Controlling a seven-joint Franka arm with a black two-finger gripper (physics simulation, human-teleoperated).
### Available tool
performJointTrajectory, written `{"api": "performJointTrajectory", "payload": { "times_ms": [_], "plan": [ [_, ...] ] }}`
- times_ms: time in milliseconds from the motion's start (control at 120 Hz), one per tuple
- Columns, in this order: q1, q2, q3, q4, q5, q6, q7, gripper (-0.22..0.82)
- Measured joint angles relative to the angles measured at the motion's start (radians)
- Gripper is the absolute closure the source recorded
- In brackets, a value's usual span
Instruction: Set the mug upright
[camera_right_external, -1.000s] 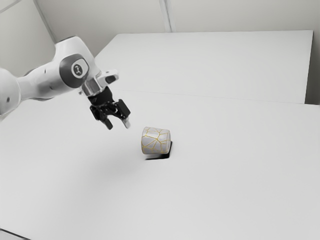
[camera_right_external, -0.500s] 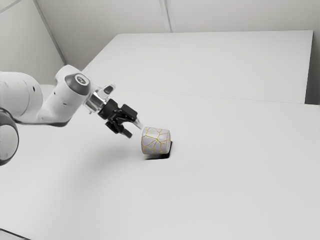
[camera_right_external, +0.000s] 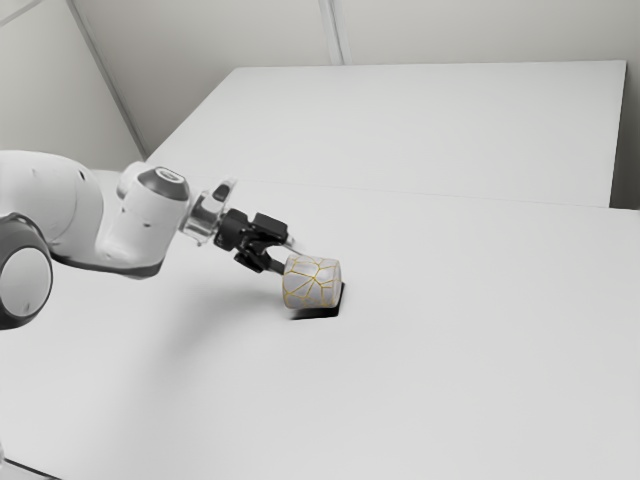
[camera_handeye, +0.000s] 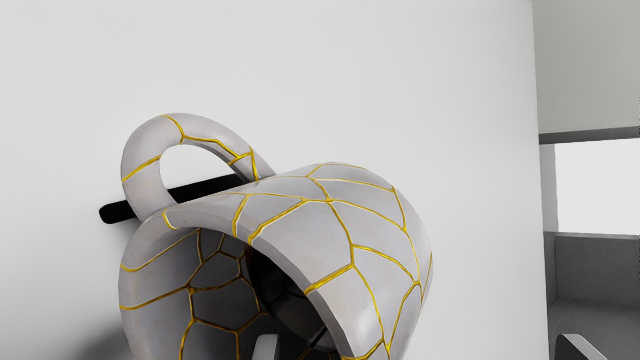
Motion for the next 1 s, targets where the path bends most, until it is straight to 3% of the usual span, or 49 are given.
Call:
{"api": "performJointTrajectory", "payload": {
  "times_ms": [350, 583, 783, 1000],
  "plan": [
    [-0.008, 0.010, -0.033, -0.031, -0.049, 0.049, 0.017, 0.04],
    [-0.008, 0.011, -0.054, -0.040, -0.085, 0.063, 0.024, 0.22],
    [-0.008, 0.008, -0.057, -0.044, -0.103, 0.066, 0.030, 0.57],
    [-0.008, 0.004, -0.061, -0.044, -0.115, 0.071, 0.032, 0.74]
  ]
}}
